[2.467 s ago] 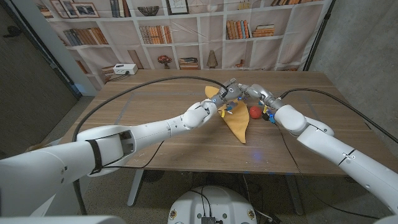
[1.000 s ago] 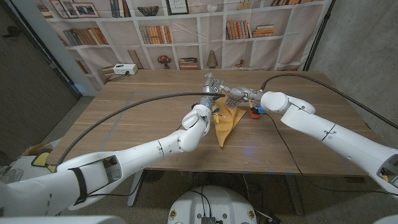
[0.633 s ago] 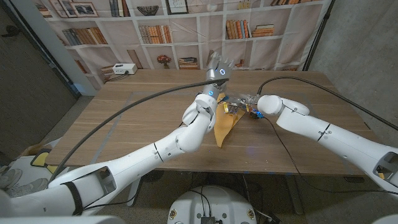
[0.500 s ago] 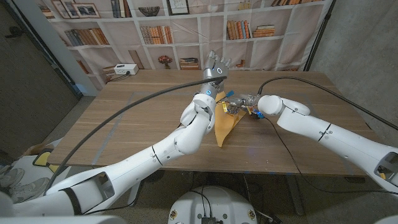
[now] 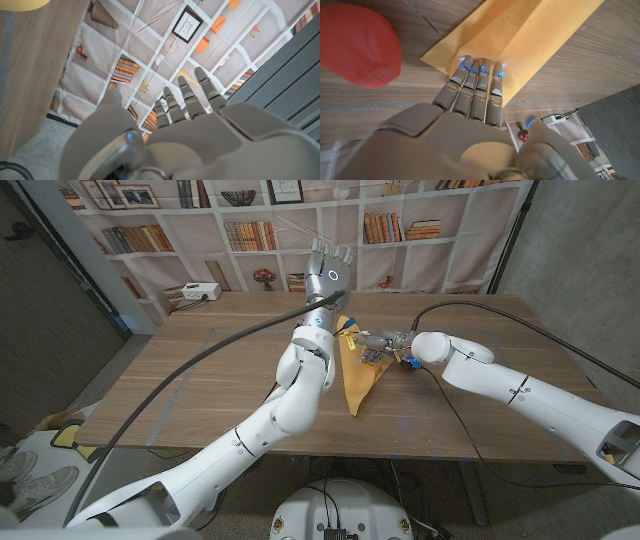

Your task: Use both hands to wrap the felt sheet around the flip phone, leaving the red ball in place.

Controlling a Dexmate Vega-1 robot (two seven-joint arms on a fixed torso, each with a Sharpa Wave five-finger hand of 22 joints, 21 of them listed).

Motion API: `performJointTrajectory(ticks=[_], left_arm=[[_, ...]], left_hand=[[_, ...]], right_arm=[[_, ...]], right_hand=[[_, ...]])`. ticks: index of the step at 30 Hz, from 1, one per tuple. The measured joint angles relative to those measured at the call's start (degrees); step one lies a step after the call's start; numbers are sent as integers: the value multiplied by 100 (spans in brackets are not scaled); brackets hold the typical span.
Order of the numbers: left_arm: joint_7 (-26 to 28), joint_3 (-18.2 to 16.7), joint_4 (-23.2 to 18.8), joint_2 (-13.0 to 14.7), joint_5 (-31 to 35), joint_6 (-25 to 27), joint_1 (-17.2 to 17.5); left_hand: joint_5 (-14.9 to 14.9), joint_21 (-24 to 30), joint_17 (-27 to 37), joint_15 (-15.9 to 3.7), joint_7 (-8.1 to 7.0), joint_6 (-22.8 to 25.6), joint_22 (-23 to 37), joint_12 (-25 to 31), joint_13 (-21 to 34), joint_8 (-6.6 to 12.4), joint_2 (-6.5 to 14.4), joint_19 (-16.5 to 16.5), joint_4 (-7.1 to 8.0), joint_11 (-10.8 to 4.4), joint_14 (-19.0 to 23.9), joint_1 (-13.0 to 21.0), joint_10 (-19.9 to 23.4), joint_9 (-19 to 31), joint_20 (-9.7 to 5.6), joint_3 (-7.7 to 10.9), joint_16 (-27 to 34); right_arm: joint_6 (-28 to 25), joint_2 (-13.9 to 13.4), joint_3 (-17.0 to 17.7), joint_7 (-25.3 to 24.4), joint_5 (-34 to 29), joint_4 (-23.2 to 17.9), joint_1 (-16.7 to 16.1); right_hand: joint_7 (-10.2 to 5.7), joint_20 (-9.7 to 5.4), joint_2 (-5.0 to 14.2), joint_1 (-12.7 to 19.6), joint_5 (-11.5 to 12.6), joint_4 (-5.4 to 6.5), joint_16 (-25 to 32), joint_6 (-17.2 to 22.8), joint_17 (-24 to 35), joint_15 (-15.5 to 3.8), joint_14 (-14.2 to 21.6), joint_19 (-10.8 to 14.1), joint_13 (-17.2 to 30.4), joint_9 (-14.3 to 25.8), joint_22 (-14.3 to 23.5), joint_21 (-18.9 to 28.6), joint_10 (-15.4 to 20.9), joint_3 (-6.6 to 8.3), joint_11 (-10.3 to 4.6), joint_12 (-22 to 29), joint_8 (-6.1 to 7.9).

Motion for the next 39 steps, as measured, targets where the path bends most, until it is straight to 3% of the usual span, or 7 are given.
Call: performJointTrajectory(ticks=[9, 10, 16, 22, 25, 30, 39], left_arm=[[1564, -483, -222, 37, -1323, 55, 413], [1781, -907, -547, 169, -1506, -11, 699], [2439, -1549, -862, 363, -2616, -569, 1049], [2379, -2604, -981, 548, -3793, -1259, 1431], [2227, -2817, -888, 585, -4364, -1575, 1490], [2023, -3386, -530, 753, -5417, -2117, 1660], [1760, -3620, 12, 969, -7122, -2724, 1721]], left_hand=[[-117, -70, -36, 0, 96, 97, 29, 0, -26, 0, 126, -41, 69, 203, 0, -126, 56, 0, 124, -25, 0], [-138, -84, -36, 0, 131, 118, 28, 0, -34, 0, 160, -64, 87, 251, 0, -160, 62, 0, 146, -7, 0], [-177, -149, -60, 181, 309, 215, 28, 0, -53, 0, 262, -157, 140, 479, 11, -263, 98, 0, 240, -2, 0], [-238, -264, -82, 558, 535, 202, 56, -27, -80, -46, 346, -344, 163, 844, -148, -409, -7, 0, 426, 22, -63], [-265, -374, -102, 736, 587, 147, 56, -124, -89, -94, 367, -512, 163, 990, -397, -475, -186, 0, 507, 22, -171], [-265, -550, -142, 851, 479, -105, 38, -256, -135, -152, 359, -752, 147, 986, -875, -558, -571, 0, 626, 76, -274], [-265, -593, -167, 893, 472, -189, 38, -279, -159, -152, 391, -833, 147, 1032, -995, -589, -733, 0, 646, 86, -278]], right_arm=[[-54, 48, -23, -1, -49, -31, 30], [-82, 57, -25, -9, -55, -34, 31], [-133, 76, -28, -36, -55, -100, 32], [-213, 65, -23, -108, -73, -259, -4], [-229, 49, 9, -108, -80, -335, -39], [-282, 30, 72, -269, -60, -440, -108], [-298, 4, 244, -433, 97, -594, -282]], right_hand=[[-38, 90, 69, 69, 21, -18, 0, -192, 0, 16, -283, -279, -1, 0, 1, -113, -295, 5, -9, 0, -38], [-67, 91, 90, 90, 21, -24, 0, -220, 0, 15, -311, -295, -1, 0, 1, -137, -309, 12, -22, 0, -38], [-73, 115, 128, 128, 66, -64, 0, -288, 0, 15, -427, -380, -1, 0, -31, -184, -427, 18, -20, 0, -38], [-120, 128, 152, 153, 66, -94, 0, -334, 1, 6, -479, -454, -1, 0, -32, -185, -427, 35, -20, 0, -38], [-127, 136, 181, 181, 66, -110, 0, -423, 1, -8, -553, -462, -1, 0, -32, -202, -524, 51, -43, 0, -49], [-179, 223, 220, 244, 66, -182, 0, -598, 1, -38, -685, -550, -1, 11, -32, -211, -631, 74, -60, 0, -60], [-268, 517, 218, 342, 66, -276, 0, -996, 2, -36, -825, -595, -1, 28, -32, -211, -1113, 121, -152, 0, -82]])
